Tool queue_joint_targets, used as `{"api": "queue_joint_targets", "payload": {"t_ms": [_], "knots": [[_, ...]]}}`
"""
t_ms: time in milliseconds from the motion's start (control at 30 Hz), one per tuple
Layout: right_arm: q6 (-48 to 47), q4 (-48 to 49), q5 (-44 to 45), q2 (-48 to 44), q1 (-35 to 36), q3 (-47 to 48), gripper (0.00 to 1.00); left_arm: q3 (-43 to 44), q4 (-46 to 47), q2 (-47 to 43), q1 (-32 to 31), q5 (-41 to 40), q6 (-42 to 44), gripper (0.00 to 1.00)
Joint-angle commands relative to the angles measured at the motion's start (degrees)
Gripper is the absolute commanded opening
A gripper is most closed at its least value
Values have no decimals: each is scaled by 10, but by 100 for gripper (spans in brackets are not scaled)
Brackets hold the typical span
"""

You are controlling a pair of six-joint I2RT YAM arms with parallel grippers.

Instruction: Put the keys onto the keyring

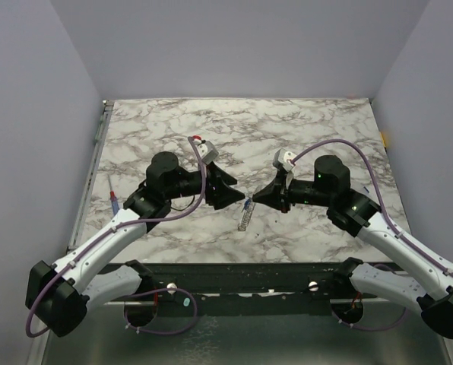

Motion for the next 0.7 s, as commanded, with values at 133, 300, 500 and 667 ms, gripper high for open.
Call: {"api": "queue_joint_targets", "payload": {"t_ms": [133,300,500,667], "knots": [[5,16,-29,-7,4,3,1,-5,-18,-56,5,12,118,55],[3,8,-54,-6,3,8,1,-30,-11,-109,5,6,204,51],[9,15,-111,0,4,18,1,-68,60,-136,5,108,251,50],[15,26,-144,6,4,26,1,-74,76,-126,4,148,285,46]]}}
